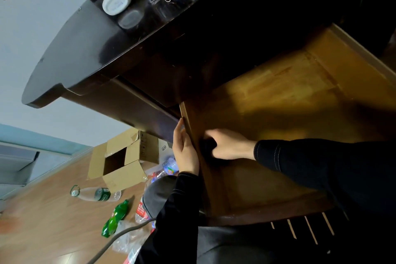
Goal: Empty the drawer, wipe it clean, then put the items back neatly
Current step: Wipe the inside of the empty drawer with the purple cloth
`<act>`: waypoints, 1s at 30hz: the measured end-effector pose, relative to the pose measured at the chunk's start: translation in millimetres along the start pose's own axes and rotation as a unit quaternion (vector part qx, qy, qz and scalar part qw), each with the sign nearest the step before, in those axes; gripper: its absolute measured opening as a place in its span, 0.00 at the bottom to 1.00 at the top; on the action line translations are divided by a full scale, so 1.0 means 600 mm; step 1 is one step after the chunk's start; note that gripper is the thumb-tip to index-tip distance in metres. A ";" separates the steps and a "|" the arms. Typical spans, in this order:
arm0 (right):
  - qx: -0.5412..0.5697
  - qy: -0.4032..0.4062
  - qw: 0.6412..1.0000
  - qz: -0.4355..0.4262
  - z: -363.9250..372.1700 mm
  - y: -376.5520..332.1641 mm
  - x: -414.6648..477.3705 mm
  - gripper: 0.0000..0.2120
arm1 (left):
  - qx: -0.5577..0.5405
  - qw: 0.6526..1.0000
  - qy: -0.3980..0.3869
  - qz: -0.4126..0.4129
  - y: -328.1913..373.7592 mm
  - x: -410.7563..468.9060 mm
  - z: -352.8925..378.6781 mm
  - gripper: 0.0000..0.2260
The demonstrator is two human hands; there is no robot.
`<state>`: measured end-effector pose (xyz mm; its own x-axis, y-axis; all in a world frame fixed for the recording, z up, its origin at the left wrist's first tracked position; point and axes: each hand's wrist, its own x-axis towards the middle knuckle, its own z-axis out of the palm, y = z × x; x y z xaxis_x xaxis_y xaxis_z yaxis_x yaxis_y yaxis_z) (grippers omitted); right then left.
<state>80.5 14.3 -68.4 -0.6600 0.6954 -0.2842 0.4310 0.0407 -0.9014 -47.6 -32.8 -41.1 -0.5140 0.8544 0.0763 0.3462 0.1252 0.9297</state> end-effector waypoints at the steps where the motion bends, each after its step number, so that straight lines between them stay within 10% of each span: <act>1: 0.016 0.021 0.999 -0.022 0.000 -0.005 0.001 0.17 | 0.009 1.000 -0.005 0.004 -0.004 -0.005 -0.002 0.18; 4: 0.053 0.058 0.995 -0.055 0.011 -0.003 -0.002 0.08 | 0.025 1.000 -0.012 0.012 -0.018 -0.018 -0.008 0.18; 9: -0.009 -0.012 0.999 0.042 0.017 0.009 -0.009 0.34 | 0.016 1.000 -0.015 -0.001 -0.023 -0.021 -0.012 0.17; 14: 0.021 0.051 0.997 -0.055 0.024 0.002 -0.008 0.07 | -0.003 1.000 0.000 -0.014 -0.025 -0.020 -0.009 0.17; 21: 0.032 -0.010 0.999 0.011 0.017 0.038 0.014 0.26 | 0.000 1.000 -0.001 0.006 -0.023 -0.021 -0.009 0.17; 27: -0.006 0.230 0.972 -0.043 -0.056 0.051 0.056 0.10 | 0.016 1.000 0.002 0.011 -0.019 -0.023 -0.009 0.17; 30: -0.190 0.214 0.957 -0.047 -0.079 0.083 0.052 0.16 | 0.020 1.000 0.007 0.016 -0.017 -0.025 -0.009 0.16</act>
<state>110.4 72.1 -107.0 -0.4290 0.9030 0.0249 0.6283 0.3180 -0.7100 -47.5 -49.6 -49.6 -0.5137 0.8507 0.1116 0.3935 0.1180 0.9117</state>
